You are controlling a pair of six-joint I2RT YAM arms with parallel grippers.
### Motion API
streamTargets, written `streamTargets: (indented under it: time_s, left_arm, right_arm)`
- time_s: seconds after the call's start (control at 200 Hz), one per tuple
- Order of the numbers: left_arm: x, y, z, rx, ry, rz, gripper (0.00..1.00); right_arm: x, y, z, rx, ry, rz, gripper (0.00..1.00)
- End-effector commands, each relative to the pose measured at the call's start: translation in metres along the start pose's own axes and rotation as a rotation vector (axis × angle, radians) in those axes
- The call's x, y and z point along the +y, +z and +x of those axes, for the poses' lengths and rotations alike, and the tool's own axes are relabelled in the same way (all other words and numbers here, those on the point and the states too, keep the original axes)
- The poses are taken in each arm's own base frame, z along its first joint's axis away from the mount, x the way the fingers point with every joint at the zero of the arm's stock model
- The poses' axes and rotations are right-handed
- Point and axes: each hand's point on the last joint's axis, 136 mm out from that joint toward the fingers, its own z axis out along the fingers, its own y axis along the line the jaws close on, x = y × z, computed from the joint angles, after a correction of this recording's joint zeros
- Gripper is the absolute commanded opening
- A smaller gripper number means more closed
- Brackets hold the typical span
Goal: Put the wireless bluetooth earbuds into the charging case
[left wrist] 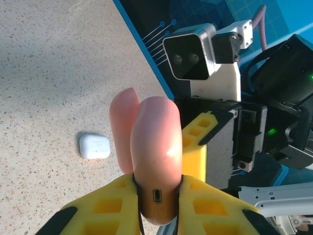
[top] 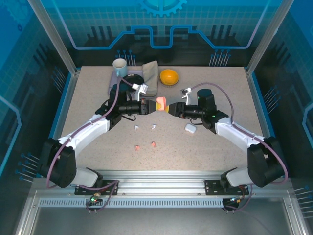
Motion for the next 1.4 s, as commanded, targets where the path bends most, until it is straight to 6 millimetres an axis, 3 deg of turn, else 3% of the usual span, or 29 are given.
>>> streamTargets:
  time_s: [0.0, 0.36, 0.74, 0.765, 0.895, 1.151, 1.266, 1.326, 1.396]
  left_arm:
    - [-0.005, 0.002, 0.000, 0.009, 0.006, 0.035, 0.00]
    - [-0.003, 0.005, 0.003, 0.020, -0.001, 0.037, 0.00]
    - [-0.009, 0.004, -0.006, -0.005, 0.014, 0.037, 0.00]
    - [-0.009, 0.004, -0.006, -0.006, 0.013, 0.038, 0.00]
    - [-0.010, 0.004, -0.009, -0.011, 0.016, 0.039, 0.00]
    - [-0.010, 0.005, -0.009, -0.007, 0.011, 0.041, 0.00]
    - [-0.008, 0.005, -0.008, -0.005, 0.006, 0.038, 0.00]
    - [-0.006, 0.005, -0.007, -0.001, 0.000, 0.033, 0.00]
    - [-0.005, 0.006, -0.006, 0.003, -0.003, 0.028, 0.07]
  right_arm:
    - [0.016, 0.005, -0.016, -0.026, -0.029, -0.037, 0.36]
    - [0.026, 0.010, -0.024, -0.031, -0.041, -0.059, 0.33]
    - [0.018, 0.010, -0.014, -0.027, -0.031, -0.055, 0.26]
    - [0.010, 0.010, -0.006, -0.016, -0.015, -0.043, 0.25]
    - [0.006, 0.010, -0.001, -0.014, -0.010, -0.032, 0.23]
    - [0.006, 0.012, -0.008, -0.020, -0.013, -0.032, 0.23]
    - [0.006, 0.014, -0.009, -0.015, -0.013, -0.034, 0.13]
    - [0.015, 0.013, -0.019, -0.027, -0.034, -0.046, 0.00]
    - [0.014, 0.012, -0.019, -0.019, -0.032, -0.034, 0.00]
